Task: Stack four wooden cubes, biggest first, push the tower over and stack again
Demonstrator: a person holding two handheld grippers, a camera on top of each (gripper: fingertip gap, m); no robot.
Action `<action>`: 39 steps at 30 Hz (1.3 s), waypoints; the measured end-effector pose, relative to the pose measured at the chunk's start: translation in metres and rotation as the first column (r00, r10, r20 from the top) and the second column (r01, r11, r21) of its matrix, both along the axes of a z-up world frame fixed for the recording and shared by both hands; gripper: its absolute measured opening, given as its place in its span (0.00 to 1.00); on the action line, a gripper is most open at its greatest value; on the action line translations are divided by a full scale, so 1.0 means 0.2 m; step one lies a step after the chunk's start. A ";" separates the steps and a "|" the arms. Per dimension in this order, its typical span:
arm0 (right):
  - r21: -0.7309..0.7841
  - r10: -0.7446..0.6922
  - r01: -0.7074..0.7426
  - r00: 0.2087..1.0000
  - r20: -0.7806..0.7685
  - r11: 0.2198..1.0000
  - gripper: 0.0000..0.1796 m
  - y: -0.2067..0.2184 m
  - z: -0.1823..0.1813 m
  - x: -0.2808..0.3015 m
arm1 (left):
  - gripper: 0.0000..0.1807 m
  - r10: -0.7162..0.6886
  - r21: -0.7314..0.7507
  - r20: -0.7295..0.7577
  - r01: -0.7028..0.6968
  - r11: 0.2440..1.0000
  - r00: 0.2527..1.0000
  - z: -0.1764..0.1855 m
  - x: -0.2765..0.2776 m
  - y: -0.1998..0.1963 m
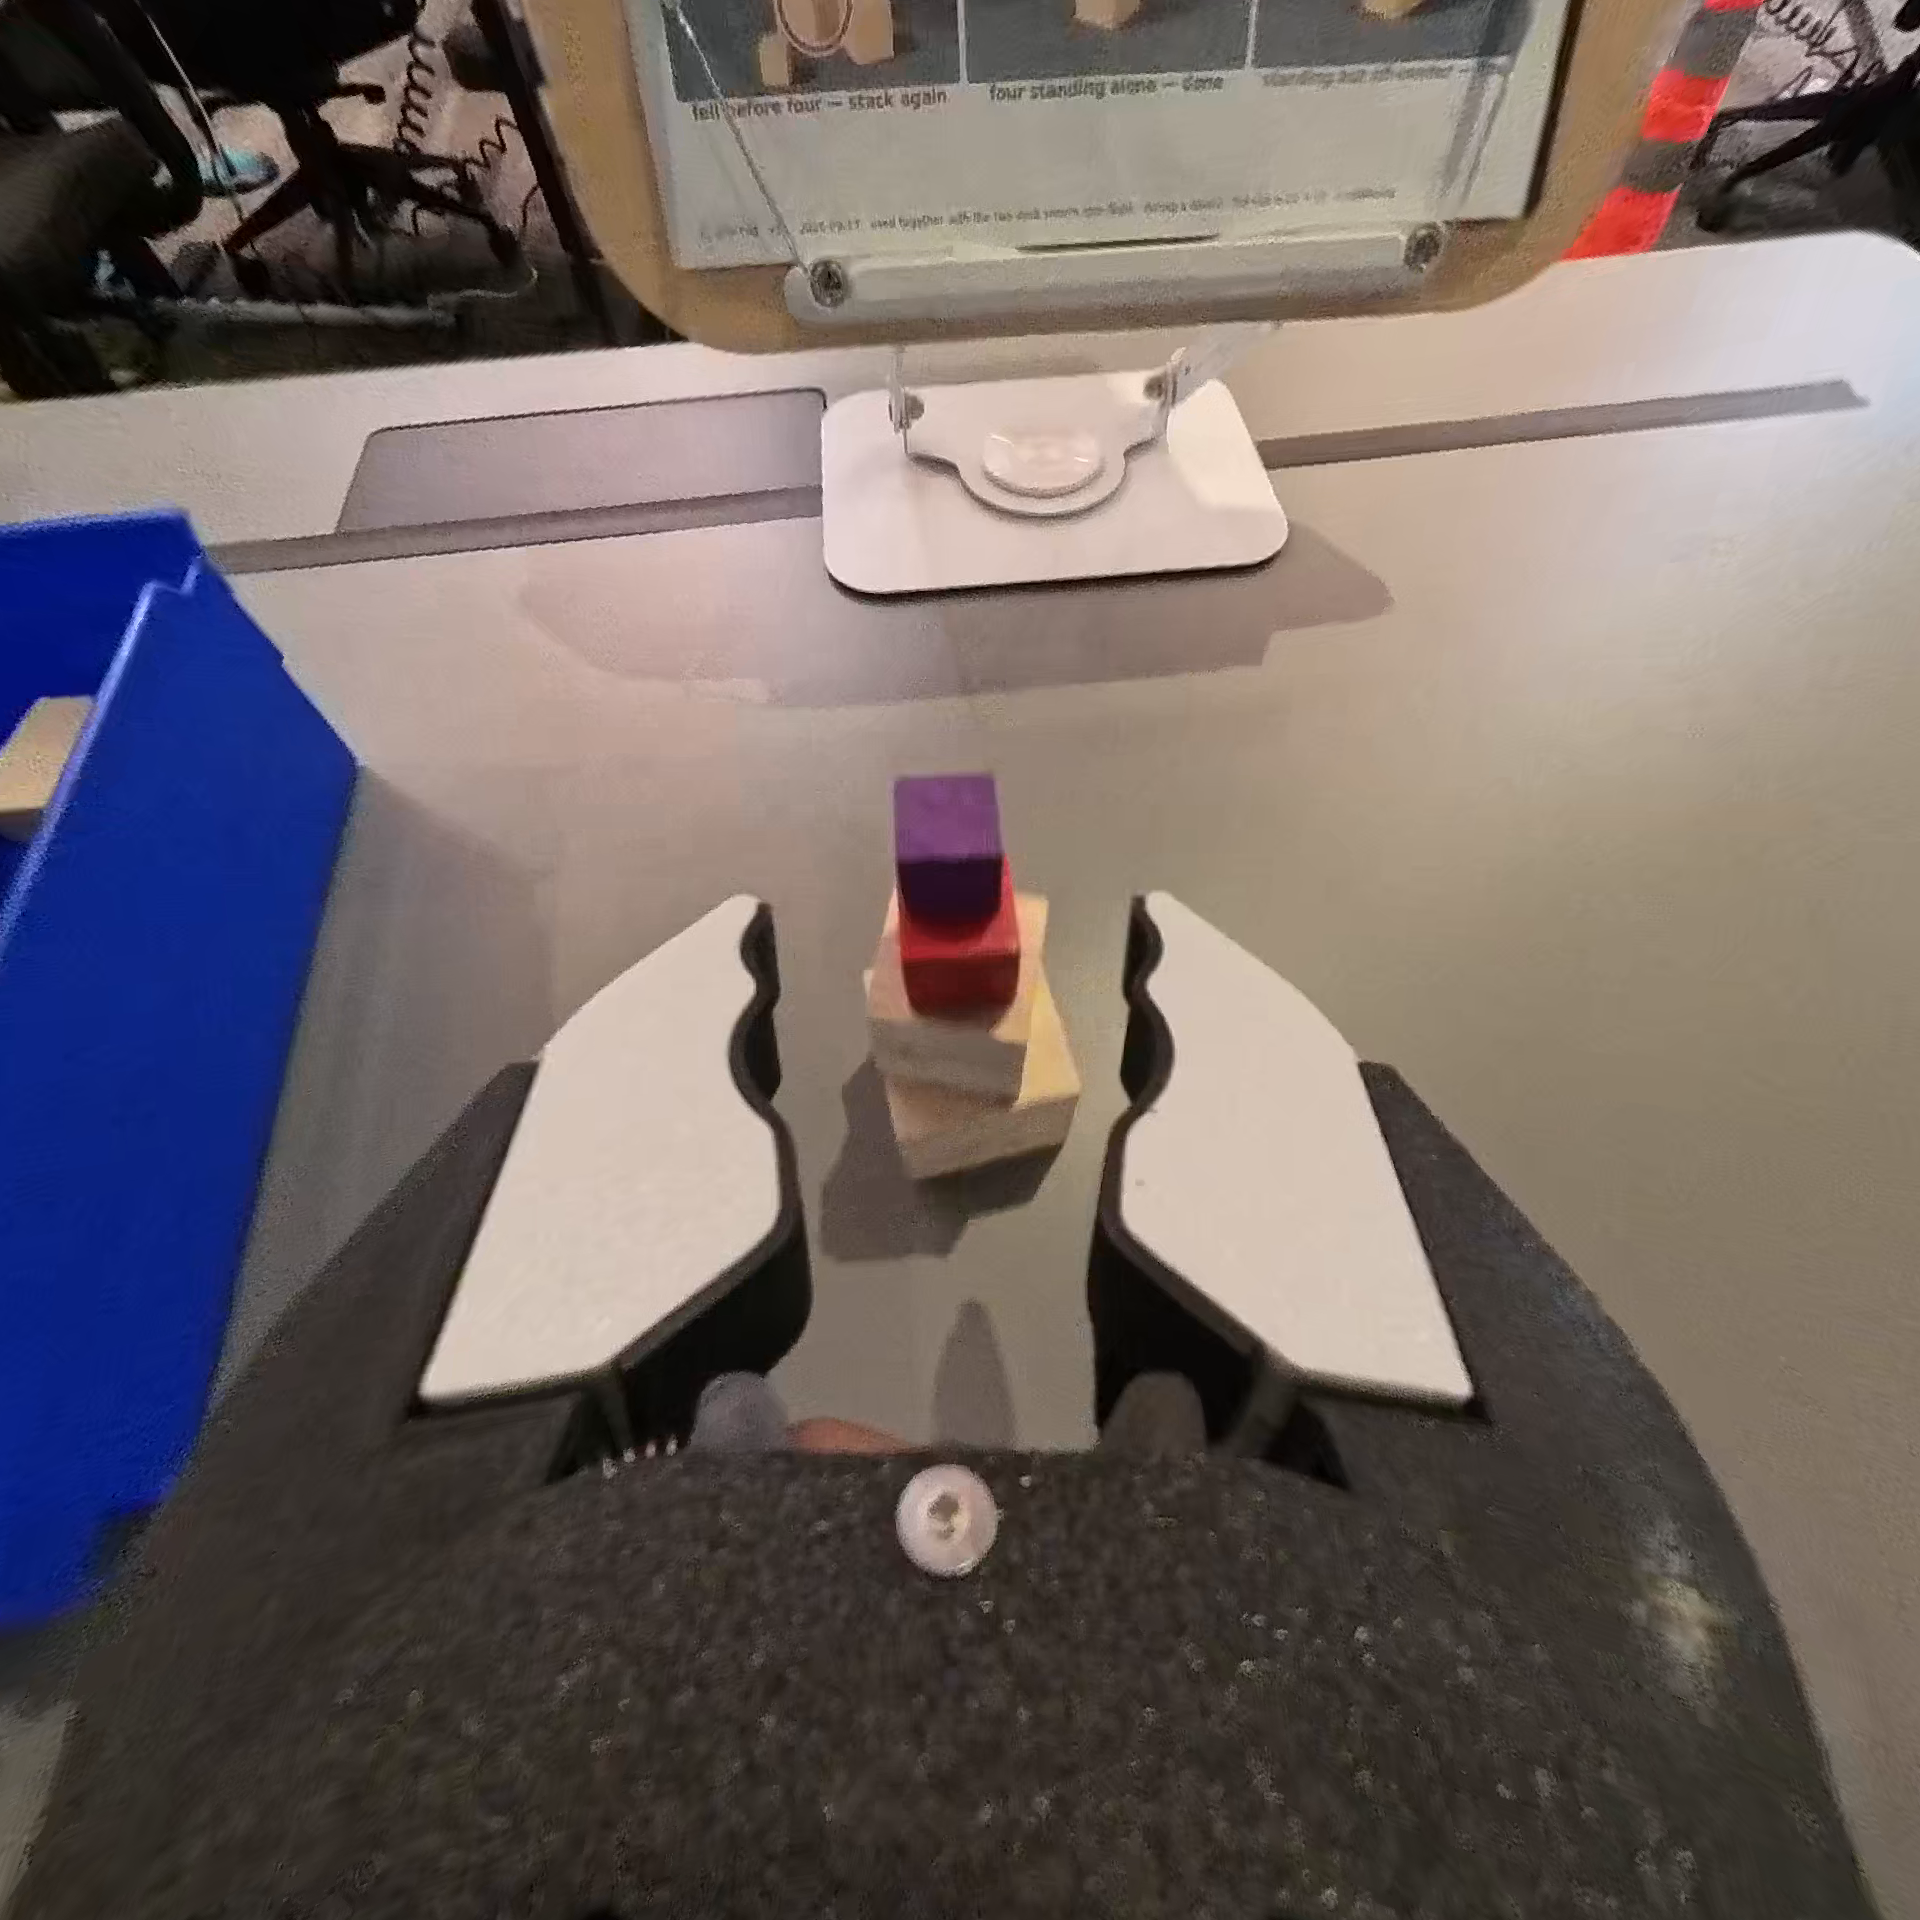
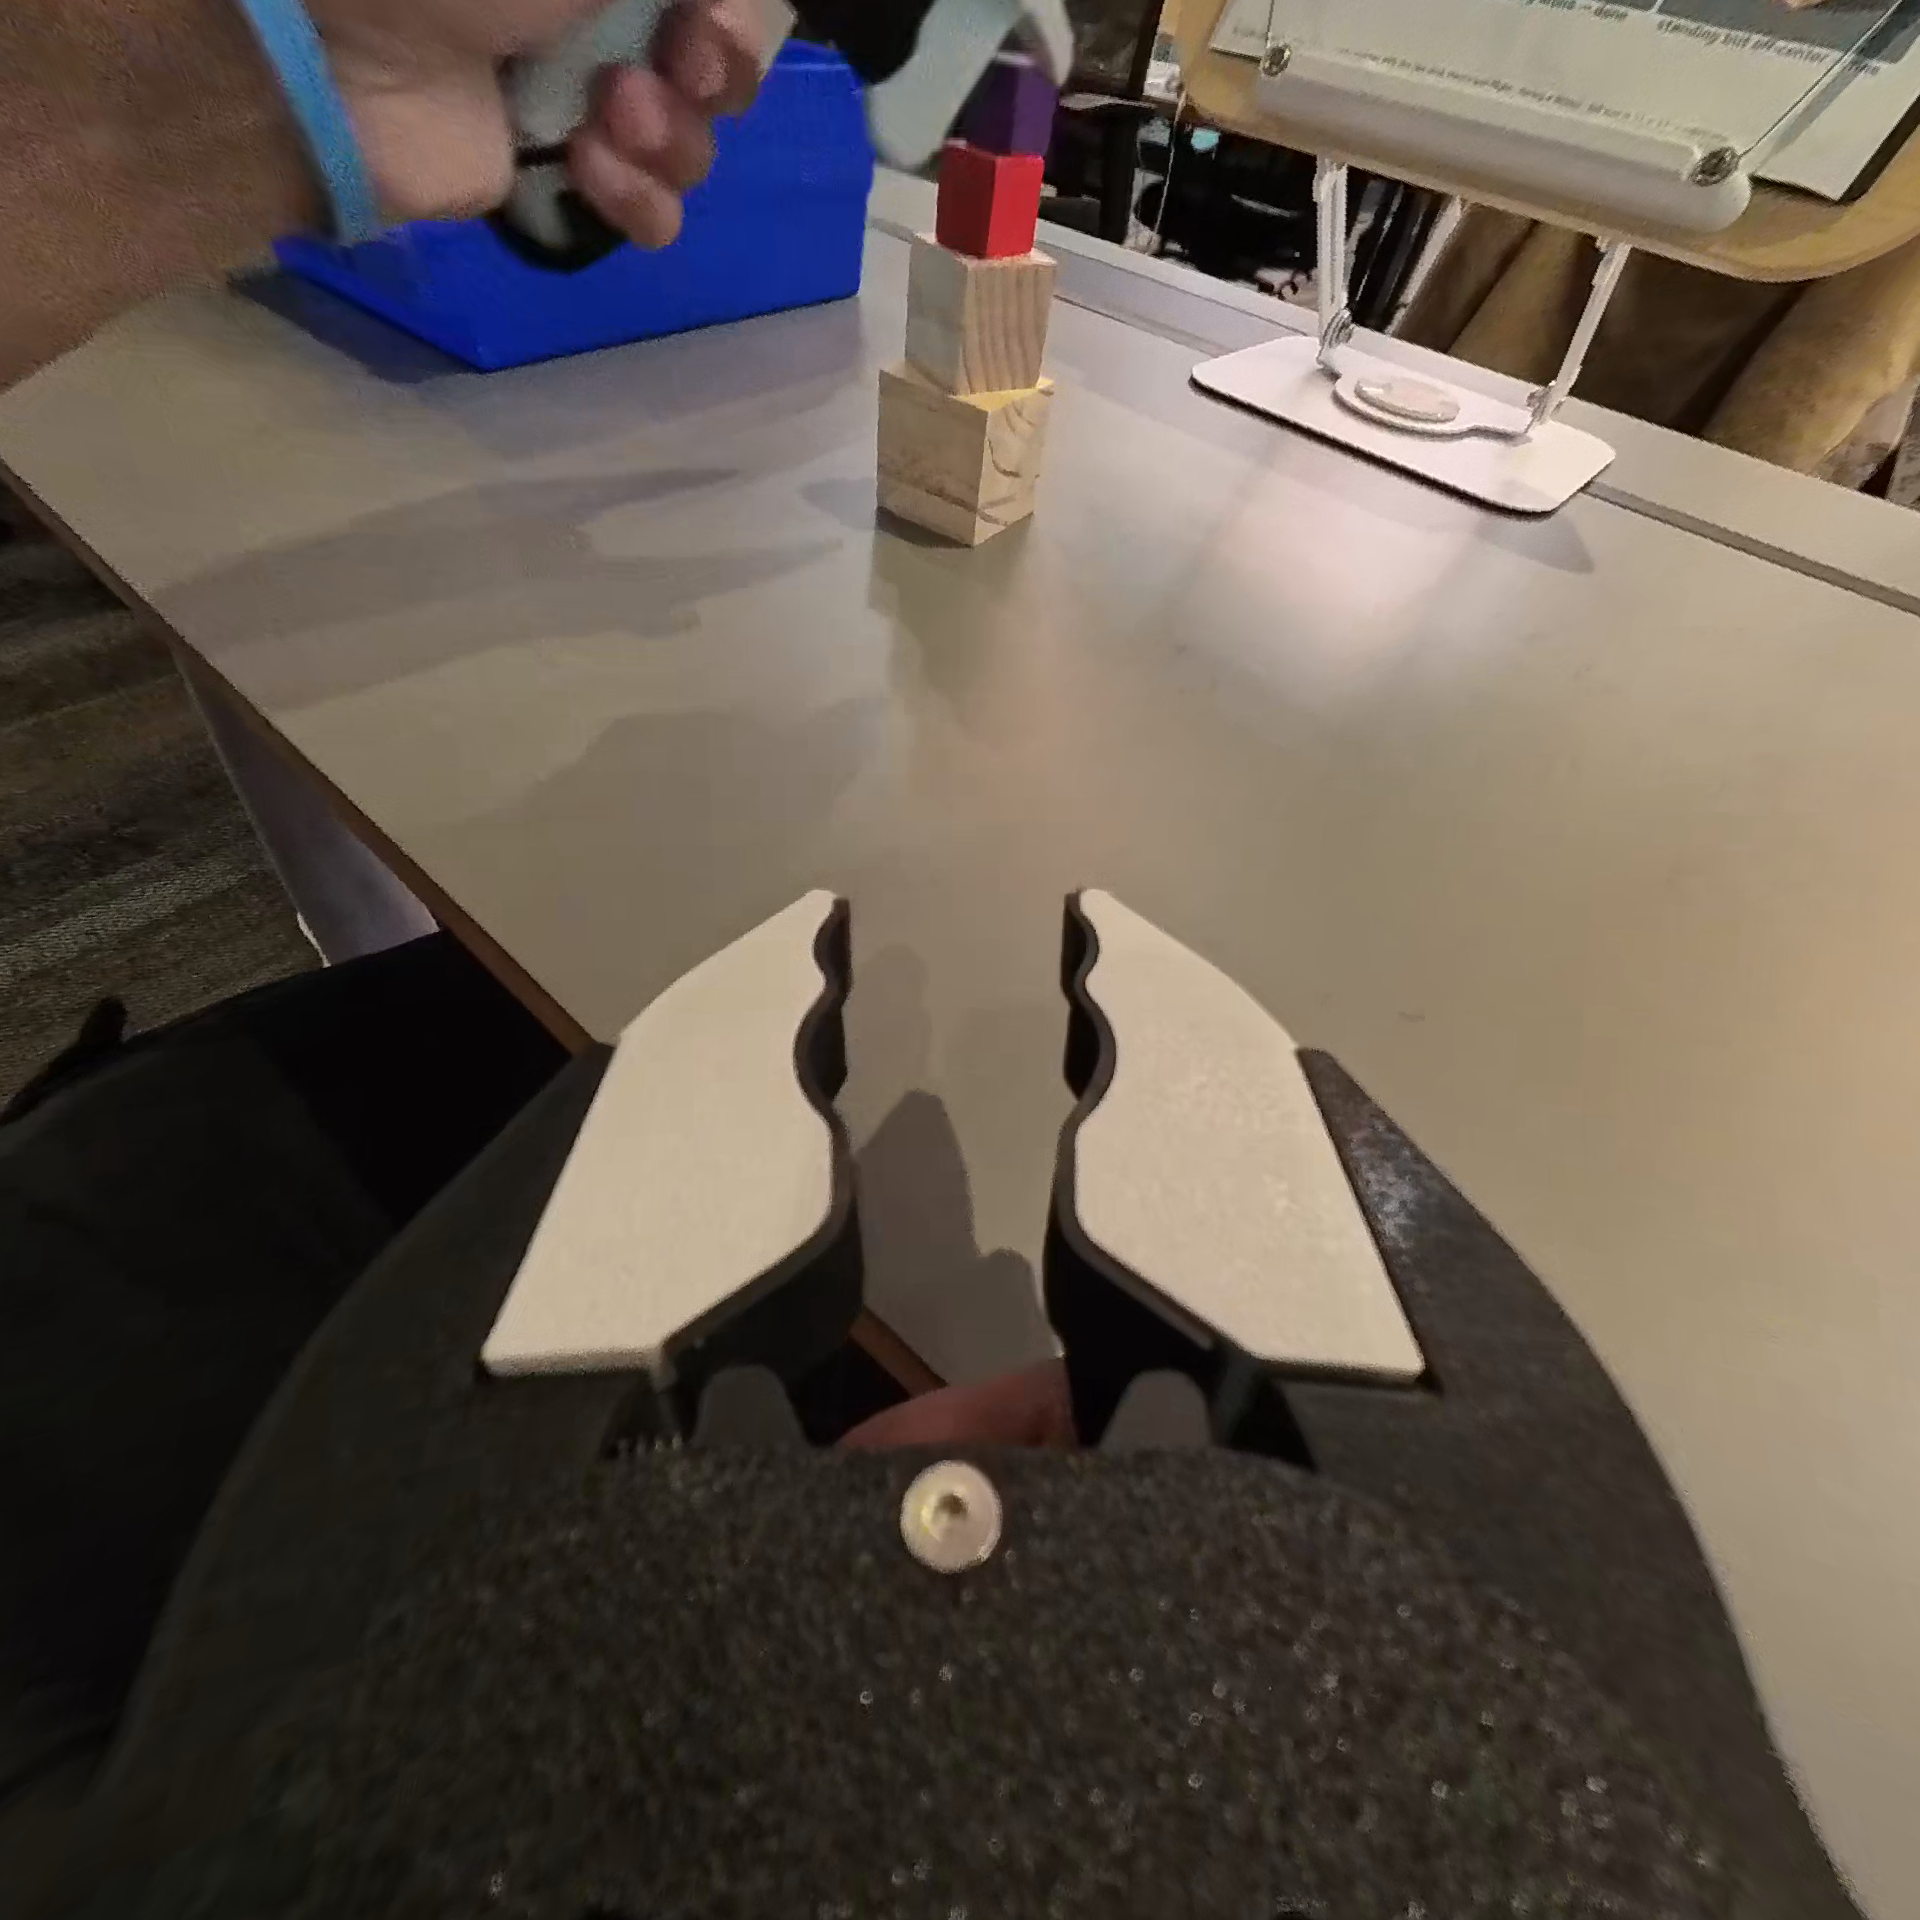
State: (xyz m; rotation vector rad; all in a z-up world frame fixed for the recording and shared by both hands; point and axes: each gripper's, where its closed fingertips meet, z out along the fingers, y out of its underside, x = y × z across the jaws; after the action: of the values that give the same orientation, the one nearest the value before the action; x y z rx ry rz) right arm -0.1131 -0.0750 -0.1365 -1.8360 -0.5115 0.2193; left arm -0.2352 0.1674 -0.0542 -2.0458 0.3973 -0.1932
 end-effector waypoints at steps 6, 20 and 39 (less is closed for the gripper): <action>-0.022 0.018 -0.018 1.000 0.009 1.000 0.21 -0.02 -0.03 -0.01 | 0.31 0.048 -0.041 -0.070 -0.051 0.998 0.996 -0.04 -0.01 0.16; -0.031 0.030 -0.030 1.000 0.009 0.999 0.21 -0.01 -0.05 -0.03 | 0.12 -0.091 0.018 -0.060 0.092 0.996 0.994 0.25 -0.26 0.21; -0.062 0.150 -0.147 0.988 0.045 0.987 0.20 -0.02 -0.09 -0.22 | 0.12 -0.007 -0.483 -0.362 -0.181 0.857 0.932 -0.43 -1.79 0.34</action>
State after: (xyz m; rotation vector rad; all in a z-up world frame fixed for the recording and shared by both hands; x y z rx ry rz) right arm -0.1561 -0.0793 -0.1540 -1.8658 -0.6838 0.2931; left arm -0.5937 0.2346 -0.1408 -2.6343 0.5098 0.1515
